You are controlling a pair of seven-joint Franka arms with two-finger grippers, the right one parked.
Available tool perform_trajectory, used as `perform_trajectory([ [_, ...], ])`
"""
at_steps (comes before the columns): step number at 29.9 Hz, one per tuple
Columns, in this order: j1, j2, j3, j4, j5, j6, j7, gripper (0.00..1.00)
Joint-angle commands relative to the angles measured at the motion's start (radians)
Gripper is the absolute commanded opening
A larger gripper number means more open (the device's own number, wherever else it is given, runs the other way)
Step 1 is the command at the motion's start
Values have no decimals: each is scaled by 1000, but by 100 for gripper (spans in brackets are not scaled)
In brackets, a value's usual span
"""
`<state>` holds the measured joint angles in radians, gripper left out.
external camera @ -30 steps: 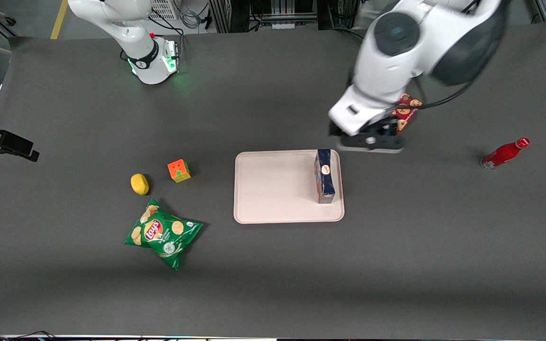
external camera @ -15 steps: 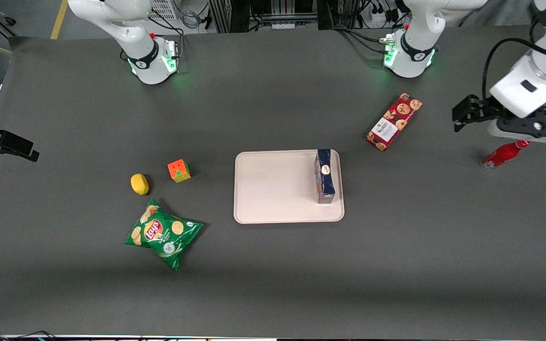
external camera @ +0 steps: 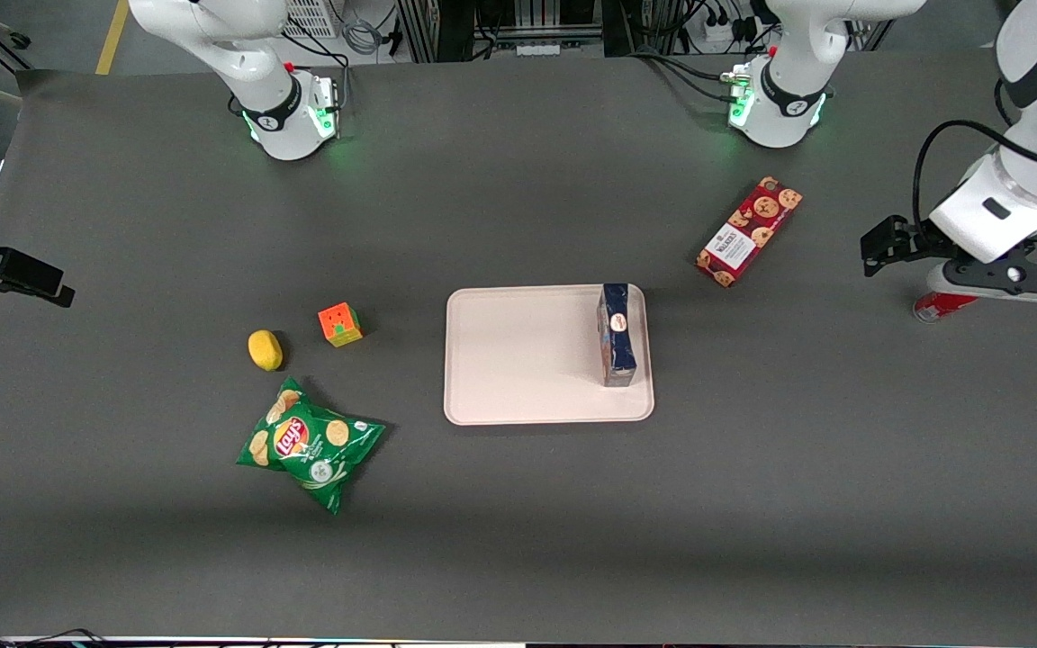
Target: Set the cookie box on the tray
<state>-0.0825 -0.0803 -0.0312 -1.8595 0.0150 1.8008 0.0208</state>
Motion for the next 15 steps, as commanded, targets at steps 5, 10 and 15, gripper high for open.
perform_trajectory([
  [5, -14, -38, 11, -33, 0, 20, 2, 100],
  [10, -16, -49, 11, -35, 0, 12, 2, 100],
  [15, -20, -85, 8, -38, 0, -6, 1, 100],
])
